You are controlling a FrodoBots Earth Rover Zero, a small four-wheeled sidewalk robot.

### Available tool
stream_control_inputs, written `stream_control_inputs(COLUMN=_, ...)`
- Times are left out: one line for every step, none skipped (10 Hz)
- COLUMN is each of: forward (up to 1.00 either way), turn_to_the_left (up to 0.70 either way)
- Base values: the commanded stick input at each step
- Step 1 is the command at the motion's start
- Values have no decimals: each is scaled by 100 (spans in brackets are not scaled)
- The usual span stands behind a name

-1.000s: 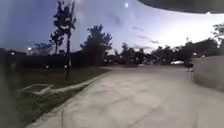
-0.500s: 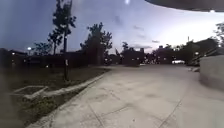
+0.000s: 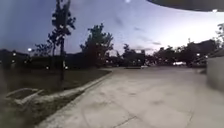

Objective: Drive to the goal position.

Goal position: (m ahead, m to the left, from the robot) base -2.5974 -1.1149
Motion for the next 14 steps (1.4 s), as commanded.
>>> stream_control_inputs(forward=70, turn_to_the_left=0)
stream_control_inputs(forward=70, turn_to_the_left=0)
stream_control_inputs(forward=70, turn_to_the_left=0)
stream_control_inputs(forward=70, turn_to_the_left=0)
stream_control_inputs(forward=70, turn_to_the_left=0)
stream_control_inputs(forward=29, turn_to_the_left=0)
stream_control_inputs(forward=0, turn_to_the_left=0)
stream_control_inputs(forward=-15, turn_to_the_left=0)
stream_control_inputs(forward=-70, turn_to_the_left=0)
stream_control_inputs(forward=-70, turn_to_the_left=0)
stream_control_inputs(forward=-70, turn_to_the_left=0)
stream_control_inputs(forward=-70, turn_to_the_left=0)
stream_control_inputs(forward=-70, turn_to_the_left=0)
stream_control_inputs(forward=-70, turn_to_the_left=0)
